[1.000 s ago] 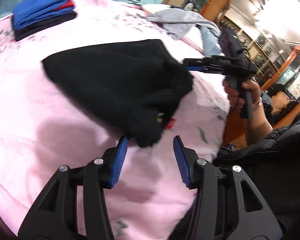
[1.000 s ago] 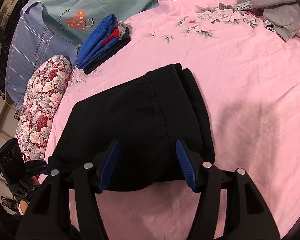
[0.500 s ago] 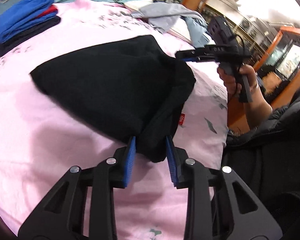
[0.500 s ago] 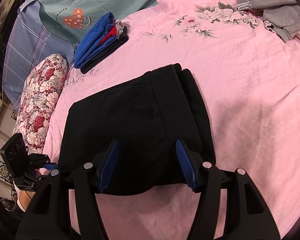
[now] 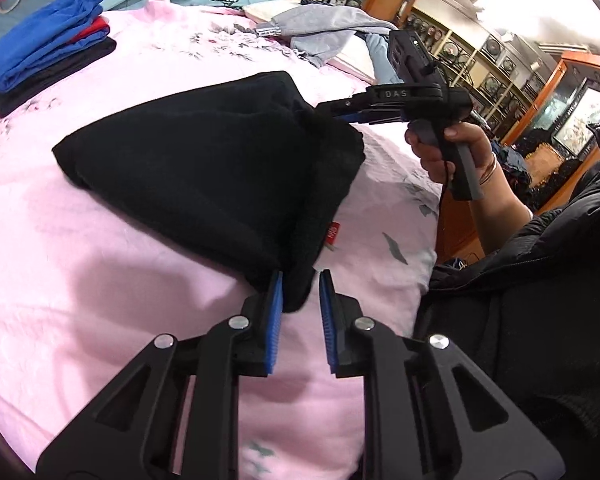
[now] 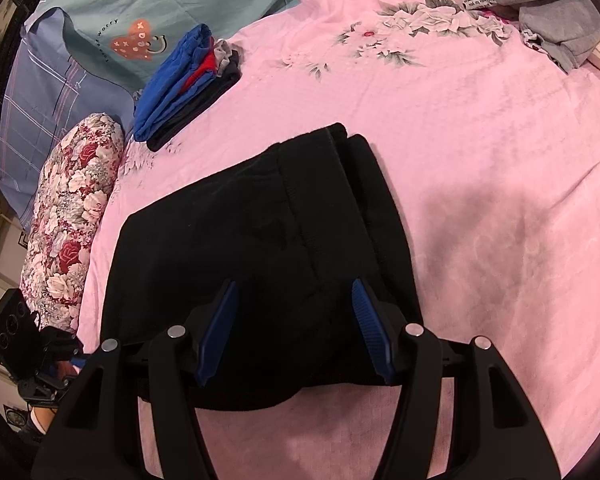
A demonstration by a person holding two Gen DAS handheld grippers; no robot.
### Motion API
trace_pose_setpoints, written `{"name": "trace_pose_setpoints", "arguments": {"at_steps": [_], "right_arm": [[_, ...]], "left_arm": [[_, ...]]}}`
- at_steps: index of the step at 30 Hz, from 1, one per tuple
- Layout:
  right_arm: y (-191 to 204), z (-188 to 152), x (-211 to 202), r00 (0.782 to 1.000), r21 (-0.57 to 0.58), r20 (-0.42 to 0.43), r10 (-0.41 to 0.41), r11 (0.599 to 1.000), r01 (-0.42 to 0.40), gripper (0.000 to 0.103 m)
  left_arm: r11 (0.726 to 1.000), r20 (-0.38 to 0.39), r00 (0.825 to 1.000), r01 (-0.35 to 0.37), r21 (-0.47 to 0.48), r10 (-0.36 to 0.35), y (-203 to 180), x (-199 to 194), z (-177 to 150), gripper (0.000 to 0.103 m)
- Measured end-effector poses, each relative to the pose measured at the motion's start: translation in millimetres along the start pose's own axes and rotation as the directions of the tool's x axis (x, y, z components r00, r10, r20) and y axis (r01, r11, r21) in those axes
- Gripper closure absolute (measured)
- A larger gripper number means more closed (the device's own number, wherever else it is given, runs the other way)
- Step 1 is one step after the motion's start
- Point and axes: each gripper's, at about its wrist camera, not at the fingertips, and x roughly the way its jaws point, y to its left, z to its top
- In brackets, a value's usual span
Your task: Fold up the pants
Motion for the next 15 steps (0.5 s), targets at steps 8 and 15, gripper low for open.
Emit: {"name": "trace_pose_setpoints", "arguments": {"at_steps": [8, 15], "right_arm": [[3.1, -1.8, 2.7, 1.000, -0.034, 0.001, -0.020, 0.999, 0.020, 0.042], [6.1, -3.7, -12.2, 1.000, -0.052, 0.023, -0.015, 0.999, 0.016, 0.042]], "left_arm": [[0.993, -0.023, 1.000, -0.001, -0.122, -0.002, -5.9, 3.9, -10.3, 0.085], [0.973, 0.089, 0.991, -0.078, -0.215, 0.099, 10.9, -26.9, 2.4, 0.057]]}}
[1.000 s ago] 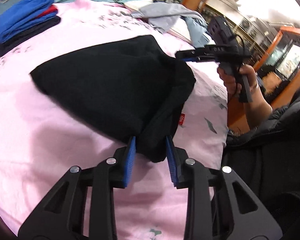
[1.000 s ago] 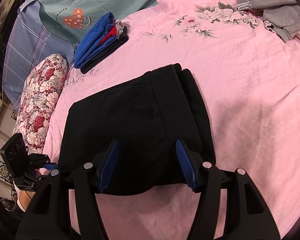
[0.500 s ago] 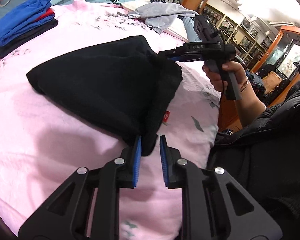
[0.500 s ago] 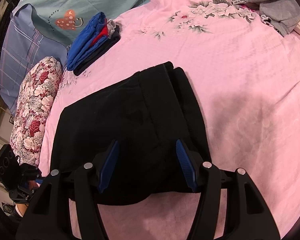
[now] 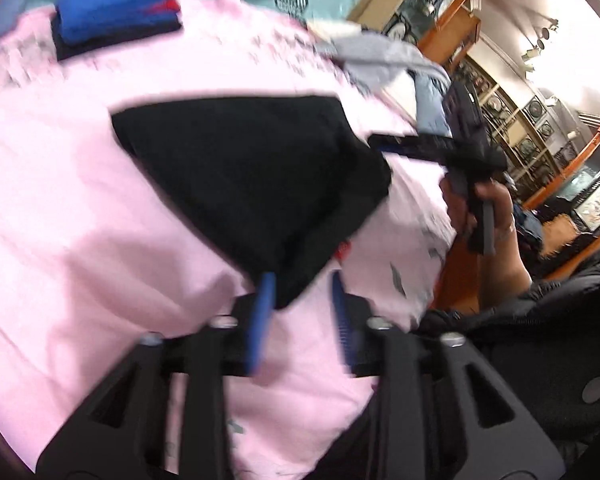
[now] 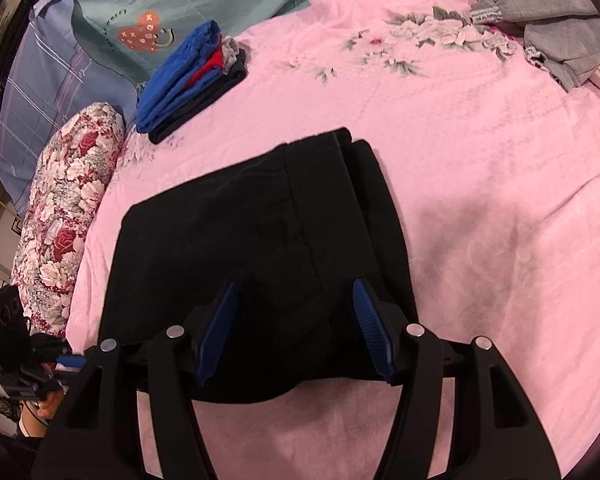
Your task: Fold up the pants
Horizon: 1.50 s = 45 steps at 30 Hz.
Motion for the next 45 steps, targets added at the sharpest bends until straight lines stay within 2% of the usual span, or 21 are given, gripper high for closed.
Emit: {"name": "trace_pose_setpoints", "arguments": {"at_steps": [1, 2, 5, 6, 8, 12, 15, 18, 19, 21, 23, 25, 27, 32, 34, 37, 40, 41, 42, 44, 45], "right_arm": [[0.9, -0.8, -3.8, 1.000, -0.004, 0.013, 0.014, 1.000, -0.014, 0.042], [1.9, -1.7, -7.2, 0.999, -0.008, 0.022, 0.033, 0.999, -0.033, 0.042], [5.2, -3.5, -8.8, 0.998, -0.012, 0.016, 0.064, 0.998, -0.064, 0.042], [6.2, -3.7, -7.7, 0.998, -0.013, 0.013, 0.058, 0.998, -0.058, 0.042], [7.3, -4.3, -6.7, 0.998, -0.011, 0.011, 0.054, 0.998, -0.054, 0.042], [5.9, -5.8, -9.8, 0.998, -0.008, 0.000, 0.063, 0.998, -0.063, 0.042], [4.5, -6.5, -6.1, 0.998, -0.004, -0.019, 0.068, 0.998, -0.068, 0.042], [8.3, -4.5, -1.9, 0.998, -0.028, -0.023, 0.054, 0.998, -0.055, 0.042], [9.4, -3.4, -1.4, 0.998, -0.033, -0.023, 0.051, 0.998, -0.052, 0.042], [8.4, -0.3, -2.0, 0.998, -0.030, -0.018, 0.056, 0.998, -0.057, 0.042], [4.1, 3.0, -3.5, 0.998, -0.017, -0.010, 0.054, 0.998, -0.054, 0.042], [-1.3, 6.0, -5.4, 1.000, -0.016, 0.010, 0.006, 1.000, -0.006, 0.042], [-6.1, 8.2, -4.9, 1.000, -0.016, 0.021, -0.023, 1.000, 0.023, 0.042], [-19.3, 11.1, 7.7, 0.999, 0.008, 0.005, -0.038, 0.999, 0.038, 0.042], [-21.4, 13.2, 13.3, 0.998, 0.009, 0.015, -0.062, 0.998, 0.062, 0.042], [-22.8, 17.2, 19.5, 0.997, 0.003, 0.027, -0.066, 0.998, 0.066, 0.042], [-20.9, 26.2, 25.3, 0.997, -0.022, 0.029, -0.073, 0.997, 0.074, 0.042], [-20.1, 29.2, 28.9, 0.998, -0.032, 0.020, -0.062, 0.998, 0.062, 0.037], [-19.6, 32.9, 34.6, 0.998, -0.042, 0.001, -0.055, 0.998, 0.055, 0.021], [-19.1, 37.3, 46.2, 0.999, -0.046, -0.036, -0.031, 0.999, 0.029, 0.015], [-15.7, 37.6, 52.9, 0.998, -0.057, -0.064, -0.025, 0.998, 0.022, 0.014]], "left_arm": [[1.000, 0.019, 1.000, -0.013, 0.012, 0.013, -0.3, -2.0, 2.3, 0.046], [0.999, 0.031, 0.999, -0.025, 0.037, 0.024, -2.0, -0.7, 4.9, 0.045], [0.996, -0.038, 0.999, -0.009, 0.092, 0.013, -0.5, 24.2, 9.4, 0.045], [0.997, -0.077, 0.997, -0.006, 0.076, 0.012, 2.6, 36.6, 10.0, 0.045], [0.999, -0.146, 0.988, 0.050, 0.010, -0.048, 2.8, 53.5, 6.4, 0.049], [0.996, -0.170, 0.985, -0.012, 0.089, 0.027, -24.5, 58.9, -8.5, 0.049], [0.999, -0.200, 0.979, 0.039, 0.001, -0.038, -21.1, 53.7, -13.1, 0.049], [0.990, -0.176, 0.977, 0.104, -0.098, -0.120, -18.5, 43.7, -9.3, 0.051], [0.992, -0.164, 0.981, 0.094, -0.088, -0.107, -21.5, 40.5, -7.3, 0.049], [0.996, -0.128, 0.990, 0.047, -0.070, -0.055, -21.9, 30.6, 0.4, 0.038], [0.992, -0.076, 0.997, 0.006, -0.126, -0.015, -7.5, 19.8, 10.4, 0.026], [0.981, -0.044, 0.997, -0.066, -0.181, 0.059, 8.6, 18.8, 20.1, 0.026], [0.963, -0.055, 0.993, -0.117, -0.242, 0.106, 26.3, 30.2, 30.9, 0.026], [0.892, -0.171, 0.975, -0.199, -0.407, 0.139, 68.8, 80.8, 46.2, 0.026], [0.885, -0.150, 0.978, -0.197, -0.421, 0.146, 70.8, 84.6, 52.7, 0.026], [0.873, -0.151, 0.984, -0.151, -0.465, 0.090, 72.3, 92.2, 61.9, 0.026], [0.879, -0.180, 0.975, -0.195, -0.435, 0.128, 65.0, 98.2, 68.8, 0.026], [0.881, -0.191, 0.971, -0.212, -0.422, 0.142, 61.9, 102.5, 72.2, 0.028], [0.880, -0.195, 0.968, -0.226, -0.418, 0.156, 63.5, 101.6, 74.9, 0.029], [0.885, -0.209, 0.963, -0.244, -0.397, 0.172, 61.3, 107.8, 80.1, 0.068], [0.889, -0.215, 0.961, -0.246, -0.385, 0.173, 61.5, 108.5, 82.2, 0.076]]}}
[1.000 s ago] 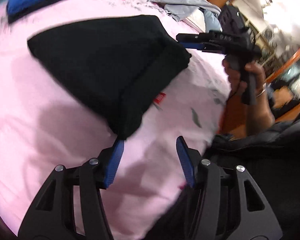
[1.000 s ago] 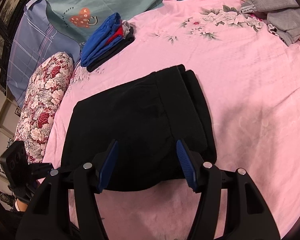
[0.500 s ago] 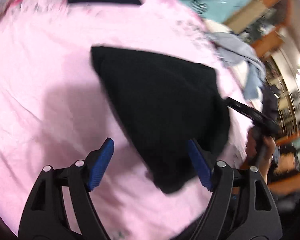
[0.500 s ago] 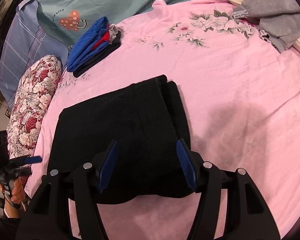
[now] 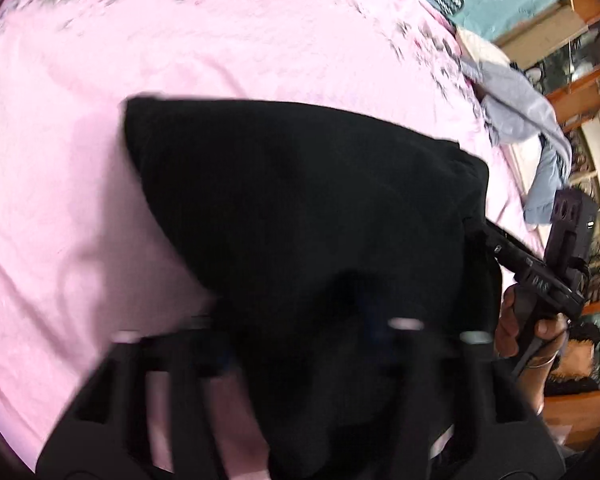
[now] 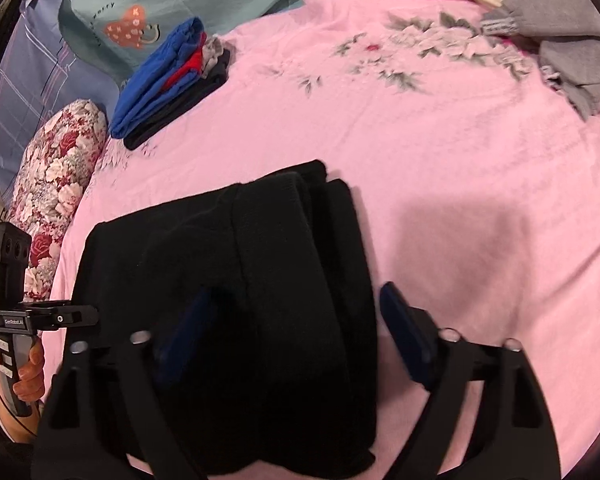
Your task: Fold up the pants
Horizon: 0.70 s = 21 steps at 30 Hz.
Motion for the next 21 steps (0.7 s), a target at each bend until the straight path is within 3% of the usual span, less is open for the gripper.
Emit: {"name": "trace_pose_setpoints", "arguments": {"at_steps": [1, 3, 6, 10, 16, 18, 19, 20, 21], "right_arm": [[9.7, 0.1, 3.1, 1.000, -0.053, -0.011, -0.004, 0.999, 0.003, 0.017], [23.9, -1.1, 7.1, 1.000, -0.115, -0.031, 0.001, 0.993, -0.005, 0.043], [25.3, 0.5, 0.4, 0.999, -0.106, -0.017, 0.043, 0.993, -0.045, 0.070], [43.1, 13.8, -26.5, 0.994, -0.142, 0.056, 0.094, 0.986, -0.085, 0.074], [90.7, 73.5, -28.8, 0.969, -0.225, 0.218, 0.116, 0.972, -0.066, 0.074], [94.3, 99.0, -6.9, 0.969, -0.216, 0.219, 0.118, 0.974, -0.070, 0.072], [91.2, 109.0, 9.4, 0.971, -0.186, 0.208, 0.116, 0.979, -0.077, 0.070], [86.5, 116.8, 26.5, 0.976, -0.162, 0.191, 0.106, 0.984, -0.076, 0.062], [78.5, 124.2, 51.0, 0.986, -0.127, 0.155, 0.068, 0.991, -0.049, 0.055]], "left_arm": [[1.000, 0.010, 1.000, -0.012, 0.013, 0.012, -3.2, 0.1, 0.0, 0.082], [0.998, 0.039, 0.998, -0.042, 0.038, 0.040, -6.5, -4.5, 0.2, 0.087], [0.996, 0.112, 0.993, -0.048, 0.075, 0.039, -14.7, -26.0, 3.2, 0.090], [0.993, 0.233, 0.972, -0.036, 0.116, 0.008, -17.1, -74.8, 22.0, 0.090], [0.997, 0.352, 0.934, -0.066, 0.031, 0.051, 12.0, -104.6, 79.6, 0.090], [0.996, 0.355, 0.930, -0.089, -0.026, 0.092, 36.3, -96.8, 96.0, 0.086], [0.991, 0.353, 0.926, -0.123, -0.049, 0.133, 45.6, -88.2, 101.5, 0.075], [0.978, 0.325, 0.923, -0.183, -0.097, 0.205, 58.9, -70.3, 108.6, 0.067], [0.962, 0.274, 0.925, -0.231, -0.144, 0.263, 74.5, -56.5, 109.2, 0.066]]}}
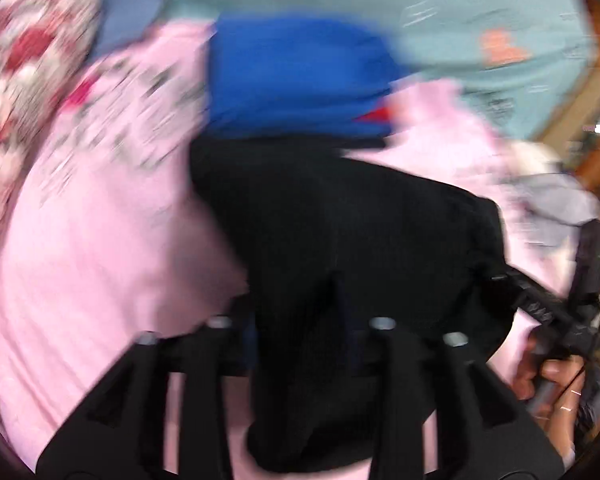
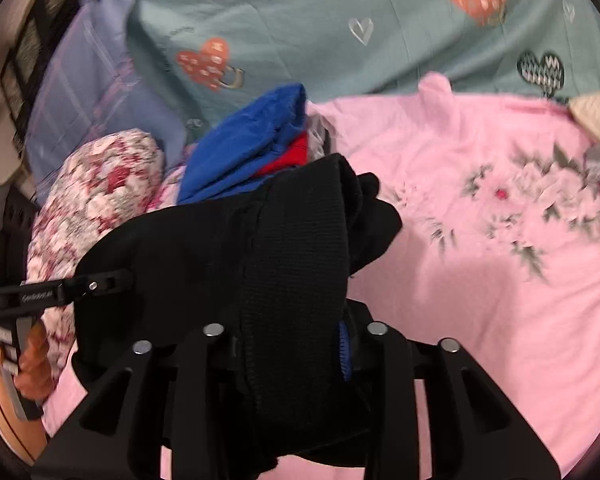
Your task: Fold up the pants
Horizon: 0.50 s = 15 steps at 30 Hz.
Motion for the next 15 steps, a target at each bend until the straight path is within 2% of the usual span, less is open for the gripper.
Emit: {"name": "trace_pose_setpoints", "arguments": {"at_steps": [1, 2, 3, 4, 5, 7, 9, 10, 11, 14, 15], "right_arm": [[-9.3, -1.6, 20.4, 0.997, 0.021, -0.046, -0.060, 0.998, 0.061, 0.054], [-15.2, -4.6, 33.3, 0.989, 0.032, -0.088, -0.123, 0.992, 0.126, 0.054], [-22.4, -10.2, 41.5, 0.981, 0.047, -0.116, -0.155, 0.986, 0.161, 0.052], [-26.9, -13.5, 36.1, 0.989, 0.070, -0.084, -0.123, 0.989, 0.129, 0.051], [-28.2, -14.3, 30.1, 0.991, 0.073, -0.068, -0.113, 0.990, 0.118, 0.050], [-25.6, -13.7, 11.5, 0.993, 0.052, -0.031, -0.112, 0.992, 0.113, 0.050], [-15.2, -13.8, -8.8, 0.993, 0.028, 0.045, -0.106, 0.994, 0.105, 0.051], [-5.0, -14.2, -16.1, 0.993, 0.003, 0.074, -0.090, 0.996, 0.090, 0.052], [5.1, -14.2, -19.3, 0.994, -0.018, 0.089, -0.066, 0.998, 0.068, 0.060], [44.8, -23.1, -10.6, 0.996, -0.079, 0.039, 0.078, 0.994, -0.075, 0.073], [56.5, -28.2, 1.4, 0.992, -0.099, -0.012, 0.127, 0.987, -0.128, 0.078]], "left_arm": [[0.999, -0.038, 0.999, -0.022, -0.024, 0.021, 7.4, 11.3, -3.1, 0.066], [0.997, -0.083, 0.997, -0.008, -0.075, 0.002, 23.7, 20.9, -11.7, 0.062], [0.994, -0.088, 0.996, 0.017, -0.112, -0.027, 33.5, 21.6, -18.9, 0.058], [0.989, -0.073, 0.996, 0.041, -0.142, -0.052, 42.1, 17.7, -25.3, 0.055], [0.987, -0.057, 0.997, 0.040, -0.158, -0.049, 48.7, 9.9, -32.6, 0.046], [0.984, -0.022, 0.999, 0.032, -0.178, -0.036, 53.8, -6.1, -43.8, 0.041], [0.984, 0.016, 1.000, 0.019, -0.177, -0.017, 51.9, -20.7, -52.8, 0.039], [0.985, 0.023, 1.000, 0.007, -0.171, -0.003, 51.6, -23.3, -55.4, 0.037], [0.987, 0.023, 1.000, -0.016, -0.161, 0.020, 47.6, -23.5, -59.4, 0.036], [0.985, -0.037, 0.999, -0.034, -0.172, 0.028, 42.0, -10.2, -72.3, 0.036], [0.983, -0.012, 0.999, -0.041, -0.179, 0.039, 40.9, -11.7, -78.4, 0.036]]}}
